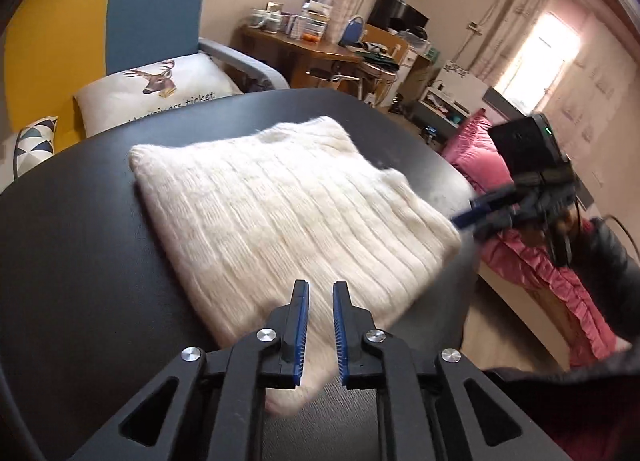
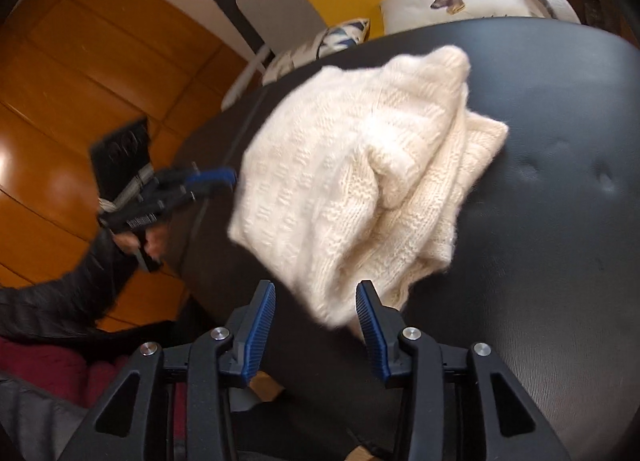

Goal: Fold clothes

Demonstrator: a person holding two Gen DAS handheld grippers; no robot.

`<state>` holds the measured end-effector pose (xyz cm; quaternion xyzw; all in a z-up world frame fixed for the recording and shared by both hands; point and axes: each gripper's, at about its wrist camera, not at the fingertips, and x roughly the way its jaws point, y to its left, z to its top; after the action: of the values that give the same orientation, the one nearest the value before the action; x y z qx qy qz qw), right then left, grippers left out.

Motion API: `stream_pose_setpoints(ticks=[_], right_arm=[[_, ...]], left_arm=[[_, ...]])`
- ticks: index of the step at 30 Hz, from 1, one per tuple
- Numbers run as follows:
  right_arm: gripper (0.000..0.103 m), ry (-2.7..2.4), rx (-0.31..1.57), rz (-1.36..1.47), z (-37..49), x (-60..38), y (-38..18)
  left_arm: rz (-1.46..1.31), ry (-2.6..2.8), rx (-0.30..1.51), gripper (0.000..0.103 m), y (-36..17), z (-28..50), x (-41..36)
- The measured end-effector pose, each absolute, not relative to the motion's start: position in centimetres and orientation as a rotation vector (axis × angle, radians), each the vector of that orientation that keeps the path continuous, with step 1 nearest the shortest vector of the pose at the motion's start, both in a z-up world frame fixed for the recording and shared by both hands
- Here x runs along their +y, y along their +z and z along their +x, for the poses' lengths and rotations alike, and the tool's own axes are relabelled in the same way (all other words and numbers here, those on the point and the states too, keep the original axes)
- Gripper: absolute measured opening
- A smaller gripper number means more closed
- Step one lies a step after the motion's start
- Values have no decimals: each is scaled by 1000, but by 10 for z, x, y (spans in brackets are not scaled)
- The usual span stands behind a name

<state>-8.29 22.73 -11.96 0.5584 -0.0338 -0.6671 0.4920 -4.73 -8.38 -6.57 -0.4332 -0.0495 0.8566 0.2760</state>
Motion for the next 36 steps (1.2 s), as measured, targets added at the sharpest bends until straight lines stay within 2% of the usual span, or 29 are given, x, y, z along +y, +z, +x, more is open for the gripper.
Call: stream_pose_setpoints(ticks=[5,7,9,12,14,18,19,20,21,22,26,29,32,36], right_arm=[[43,-1517,-46,1476,-94,200,-147],[43,-1444,-73,1493,-96,192,-153],[43,-1426,-4,1492,-91,180,-154],[42,-1486,189,1400,-74,167,-152],[45,-1512,241,1360,-65,164,-156],[49,-1492,98,1408,-72,175,-159],[44,-1473,52,1434,-77,180,-160],[25,-1474,23,1450,-81,184,-160],[13,-1498,49,1458,-83,187,-157],[7,-1519,90,1437,-80,188,-150],[6,-1585,218,1314,-69,196,-107],[5,-1563,190,1204,-64,214,-73],[5,-1554,260,1369,-70,224,-118],[5,-1558,174,1445,-71,232,-157]], left_arm=[[-1139,2340,-63,17,-53,-75,-72],[-1136,2348,-23,28,-48,-87,-66],[-1188,2331,3,47,-50,-105,-57],[-1237,2369,30,48,-55,-123,-46],[-1252,2378,42,48,-60,-128,-42],[-1285,2380,55,51,-69,-132,-38],[-1284,2379,51,51,-68,-132,-38],[-1283,2378,47,51,-68,-132,-38],[-1283,2377,50,53,-68,-132,-38],[-1287,2376,78,55,-68,-132,-37],[-1308,2355,212,57,-74,-130,-29],[-1295,2326,342,58,-77,-121,-23],[-1286,2309,403,59,-80,-114,-20],[-1281,2308,405,59,-79,-111,-18]])
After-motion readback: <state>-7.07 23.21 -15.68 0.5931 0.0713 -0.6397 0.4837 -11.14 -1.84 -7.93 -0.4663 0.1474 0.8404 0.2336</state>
